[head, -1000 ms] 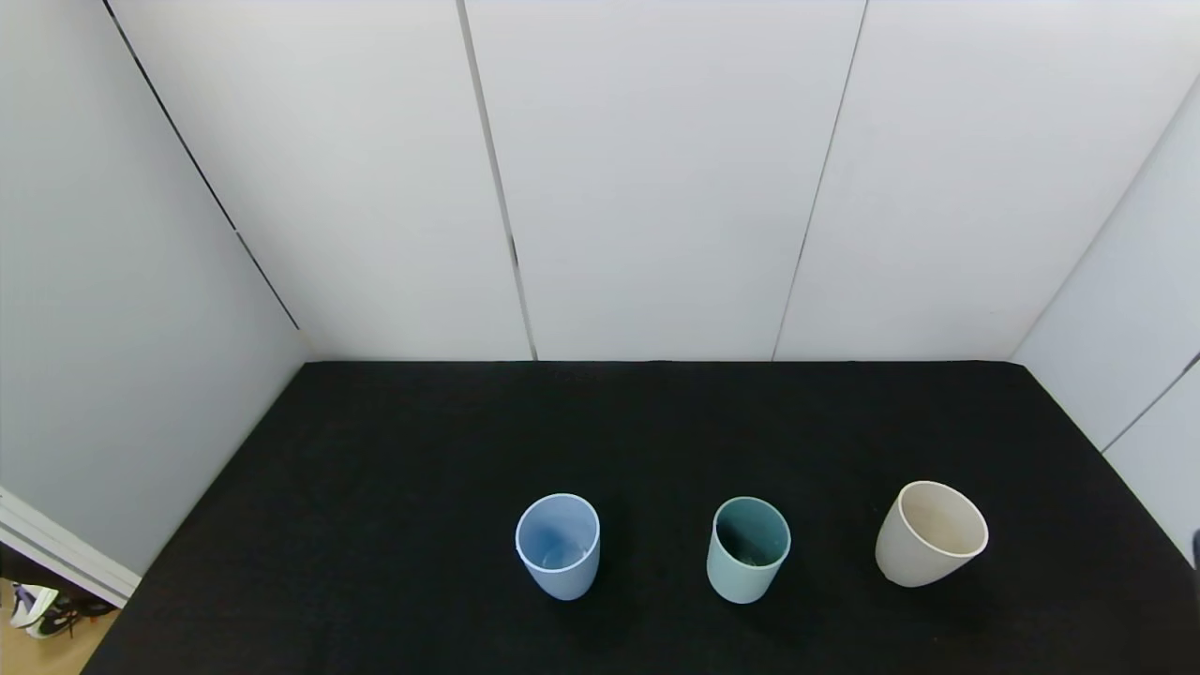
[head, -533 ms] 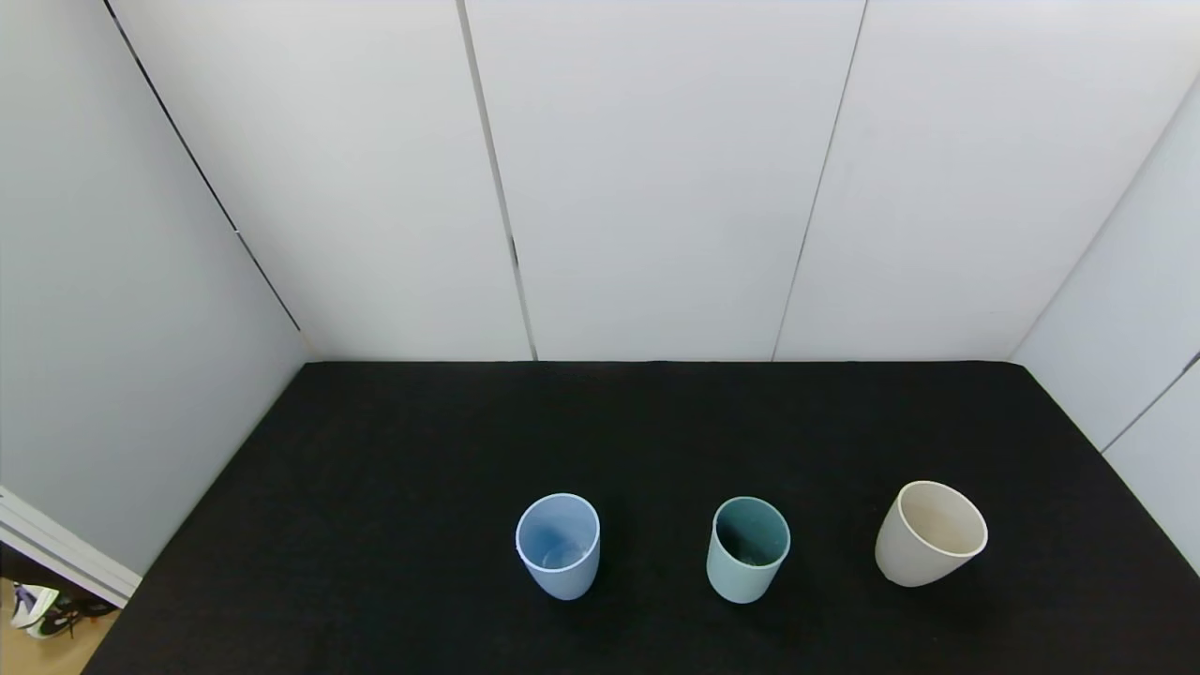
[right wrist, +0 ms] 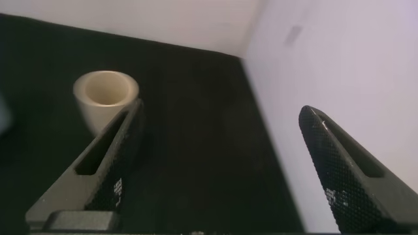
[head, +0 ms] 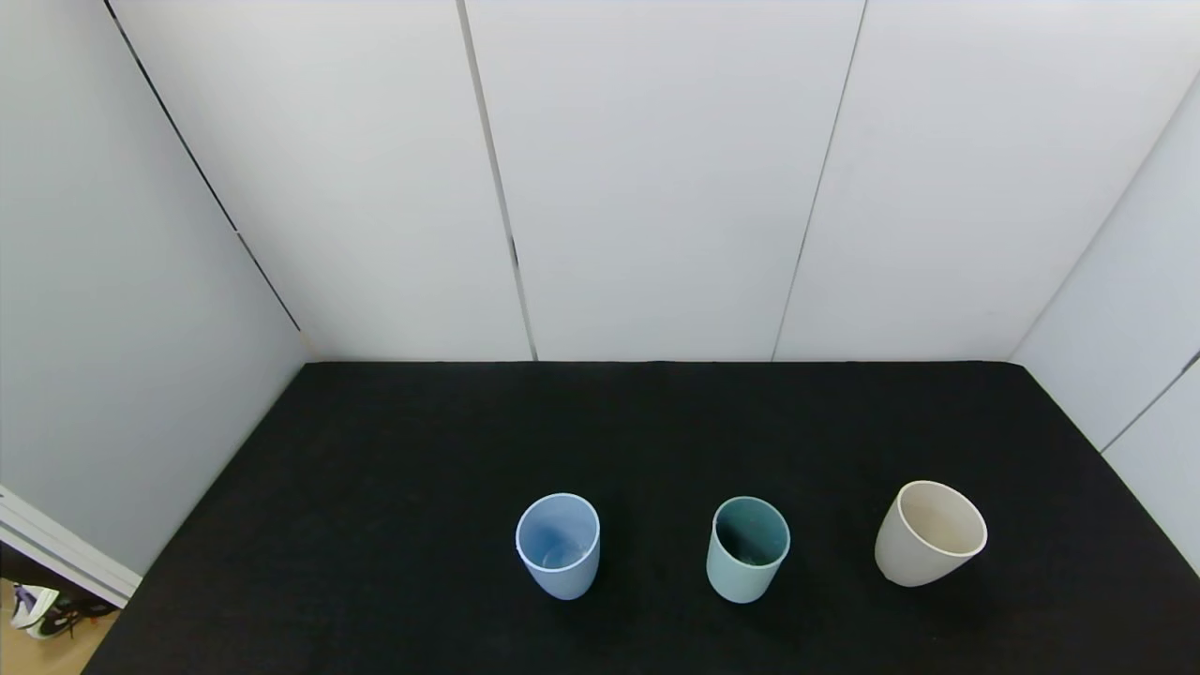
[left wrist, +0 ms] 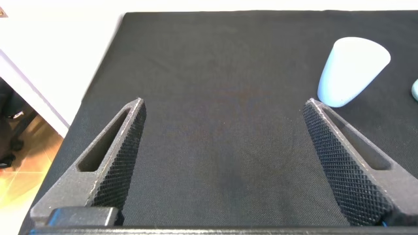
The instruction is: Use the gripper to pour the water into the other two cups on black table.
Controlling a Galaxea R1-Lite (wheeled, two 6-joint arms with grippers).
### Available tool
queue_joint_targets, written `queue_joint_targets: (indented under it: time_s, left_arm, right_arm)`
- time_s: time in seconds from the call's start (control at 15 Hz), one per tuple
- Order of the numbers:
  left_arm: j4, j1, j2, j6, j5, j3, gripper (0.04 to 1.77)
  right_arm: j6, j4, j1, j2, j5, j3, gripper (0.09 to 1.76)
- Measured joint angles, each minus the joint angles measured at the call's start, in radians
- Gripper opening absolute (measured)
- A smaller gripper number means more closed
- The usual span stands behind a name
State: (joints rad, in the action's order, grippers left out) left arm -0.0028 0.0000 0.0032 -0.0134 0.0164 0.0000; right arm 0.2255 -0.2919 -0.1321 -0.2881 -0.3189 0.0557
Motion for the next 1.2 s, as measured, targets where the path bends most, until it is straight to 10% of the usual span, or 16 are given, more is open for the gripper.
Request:
queue_joint_targets:
  time_s: [0.2,1.2]
  left_arm:
    - [0.0,0.0,0.0,0.0,0.0,0.0,1.72]
    - [0.0,0.0,0.0,0.0,0.0,0.0,1.72]
  right_arm:
    - [-0.129,0.007,0.001,0.01,0.248,-0.035,1.7]
    - [-0.18,0.223,0.001,0.012,0.281,-0.056,1.7]
